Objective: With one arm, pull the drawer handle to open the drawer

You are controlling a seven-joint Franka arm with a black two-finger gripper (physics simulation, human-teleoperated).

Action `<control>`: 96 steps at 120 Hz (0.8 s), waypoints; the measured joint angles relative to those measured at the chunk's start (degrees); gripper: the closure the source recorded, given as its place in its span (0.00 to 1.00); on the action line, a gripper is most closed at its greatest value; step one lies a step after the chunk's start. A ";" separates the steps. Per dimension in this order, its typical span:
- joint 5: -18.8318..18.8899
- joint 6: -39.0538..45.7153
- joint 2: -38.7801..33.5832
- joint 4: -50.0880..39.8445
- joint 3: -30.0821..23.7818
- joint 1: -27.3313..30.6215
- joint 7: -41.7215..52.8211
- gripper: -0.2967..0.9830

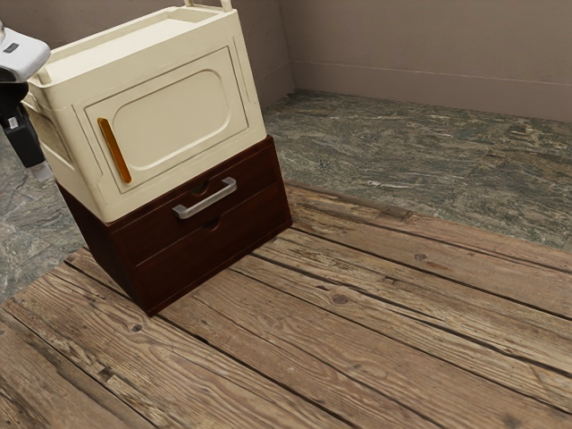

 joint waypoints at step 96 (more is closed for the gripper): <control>3.62 -5.57 -4.59 10.04 -11.67 -2.37 0.26 0.23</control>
